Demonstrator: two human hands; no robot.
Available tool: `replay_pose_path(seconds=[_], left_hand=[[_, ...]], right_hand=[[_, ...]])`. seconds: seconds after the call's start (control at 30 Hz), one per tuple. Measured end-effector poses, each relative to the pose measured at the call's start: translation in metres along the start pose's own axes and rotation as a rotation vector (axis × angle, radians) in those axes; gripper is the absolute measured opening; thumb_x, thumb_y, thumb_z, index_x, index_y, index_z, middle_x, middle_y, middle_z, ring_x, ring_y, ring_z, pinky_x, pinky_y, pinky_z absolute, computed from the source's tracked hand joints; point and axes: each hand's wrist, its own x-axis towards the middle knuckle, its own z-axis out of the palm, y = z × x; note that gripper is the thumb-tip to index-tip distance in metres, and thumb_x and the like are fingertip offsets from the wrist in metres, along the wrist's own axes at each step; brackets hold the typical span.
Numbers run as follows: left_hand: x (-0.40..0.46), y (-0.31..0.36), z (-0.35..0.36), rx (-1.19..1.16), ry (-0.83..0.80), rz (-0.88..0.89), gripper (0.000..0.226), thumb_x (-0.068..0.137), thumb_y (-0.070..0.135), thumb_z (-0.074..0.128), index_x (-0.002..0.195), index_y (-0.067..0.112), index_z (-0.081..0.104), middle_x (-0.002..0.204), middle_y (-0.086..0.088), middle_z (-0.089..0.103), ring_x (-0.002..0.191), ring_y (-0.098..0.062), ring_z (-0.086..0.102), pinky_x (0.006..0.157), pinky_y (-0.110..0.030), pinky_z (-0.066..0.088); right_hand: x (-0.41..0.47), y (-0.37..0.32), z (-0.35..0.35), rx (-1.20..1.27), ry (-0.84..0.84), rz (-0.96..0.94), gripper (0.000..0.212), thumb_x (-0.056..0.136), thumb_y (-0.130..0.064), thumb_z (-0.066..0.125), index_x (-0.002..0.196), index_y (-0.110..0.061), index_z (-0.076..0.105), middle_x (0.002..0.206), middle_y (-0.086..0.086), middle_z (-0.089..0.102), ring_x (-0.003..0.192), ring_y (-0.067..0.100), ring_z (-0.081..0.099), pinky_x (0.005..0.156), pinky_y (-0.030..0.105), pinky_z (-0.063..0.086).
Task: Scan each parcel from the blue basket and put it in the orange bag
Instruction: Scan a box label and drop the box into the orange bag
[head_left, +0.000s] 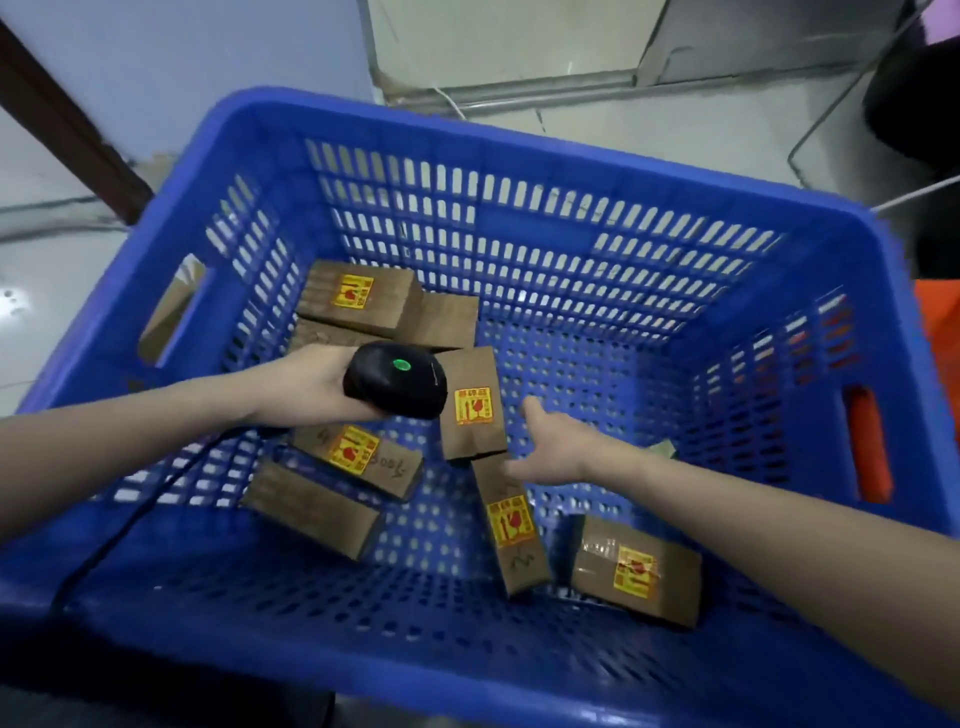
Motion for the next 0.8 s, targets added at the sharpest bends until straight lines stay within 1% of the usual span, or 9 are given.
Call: replay_pose_path(seconds=[0.07,0.1,0.17,0.27,0.43,0.53,0.63,0.7,0.8], left_hand=[[0.006,-0.008,0.011,-0.013,-0.042,-0.026,0.032,0.079,0.03,0.075,0.107,0.022,0.061,0.101,0.007,0.066,0.097,-0.008,0.06,0.069,-0.008,0.042],[0.009,-0.011,0.016,-0.025,-0.064,-0.033,0.034,0.079,0.031,0.075,0.109,0.022,0.062,0.102,0.007,0.067,0.098,-0.008,0.061,0.073,-0.009,0.044],[0.011,-0.014,0.024,-0.053,-0.095,-0.043,0.038,0.077,0.034,0.077,0.111,0.022,0.063,0.103,0.006,0.069,0.098,-0.008,0.062,0.078,-0.015,0.046],[0.014,-0.012,0.029,-0.121,-0.117,-0.069,0.035,0.076,0.038,0.076,0.107,0.028,0.063,0.098,0.011,0.068,0.092,0.0,0.061,0.072,-0.01,0.045],[0.018,0.009,0.02,-0.182,-0.086,-0.043,0.033,0.076,0.038,0.075,0.106,0.03,0.064,0.099,0.009,0.071,0.095,-0.005,0.065,0.084,-0.025,0.052],[0.016,0.031,0.002,-0.157,-0.054,-0.012,0.029,0.075,0.043,0.074,0.1,0.03,0.065,0.094,0.005,0.073,0.091,-0.011,0.067,0.082,-0.031,0.054],[0.01,0.065,-0.022,-0.147,-0.005,0.048,0.038,0.072,0.048,0.074,0.098,0.021,0.068,0.092,-0.002,0.073,0.09,-0.016,0.067,0.087,-0.04,0.053],[0.002,0.089,-0.039,-0.198,0.063,0.087,0.038,0.068,0.047,0.076,0.097,0.023,0.069,0.091,0.002,0.074,0.089,-0.014,0.069,0.086,-0.035,0.054],[-0.019,0.128,-0.059,-0.297,0.188,0.151,0.017,0.077,0.032,0.076,0.09,0.036,0.065,0.07,0.023,0.068,0.068,0.007,0.061,0.067,-0.01,0.048]], right_hand=[[0.02,0.006,0.025,0.018,-0.058,0.074,0.09,0.085,-0.05,0.064,0.145,-0.007,0.013,0.123,0.01,0.054,0.104,0.026,0.056,0.066,0.026,0.045],[0.029,0.008,0.038,0.032,-0.064,0.109,0.095,0.083,-0.053,0.065,0.146,-0.008,0.01,0.129,0.012,0.053,0.11,0.028,0.056,0.073,0.03,0.047],[0.04,0.011,0.061,0.076,-0.037,0.159,0.103,0.081,-0.055,0.066,0.148,-0.007,0.004,0.129,0.014,0.054,0.112,0.029,0.056,0.075,0.032,0.048],[0.047,0.014,0.081,0.136,0.043,0.186,0.094,0.083,-0.05,0.066,0.144,-0.004,0.01,0.115,0.011,0.059,0.103,0.026,0.06,0.071,0.031,0.048],[0.042,0.021,0.063,0.174,0.022,0.229,0.087,0.084,-0.045,0.067,0.141,-0.004,0.017,0.12,0.011,0.054,0.108,0.027,0.055,0.07,0.03,0.044],[0.021,0.02,0.03,0.167,0.033,0.231,0.087,0.082,-0.051,0.066,0.141,-0.005,0.021,0.108,0.005,0.051,0.096,0.021,0.054,0.064,0.028,0.043],[-0.013,0.013,-0.012,0.182,0.102,0.206,0.073,0.082,-0.05,0.066,0.131,-0.011,0.028,0.091,-0.001,0.049,0.078,0.015,0.054,0.054,0.026,0.045],[-0.043,0.007,-0.041,0.269,0.156,0.175,0.067,0.083,-0.046,0.065,0.128,-0.014,0.029,0.099,0.002,0.052,0.081,0.017,0.057,0.055,0.028,0.049],[-0.095,0.005,-0.075,0.537,0.28,0.016,0.059,0.081,-0.041,0.067,0.128,-0.02,0.038,0.111,0.001,0.059,0.093,0.016,0.062,0.069,0.031,0.055]])
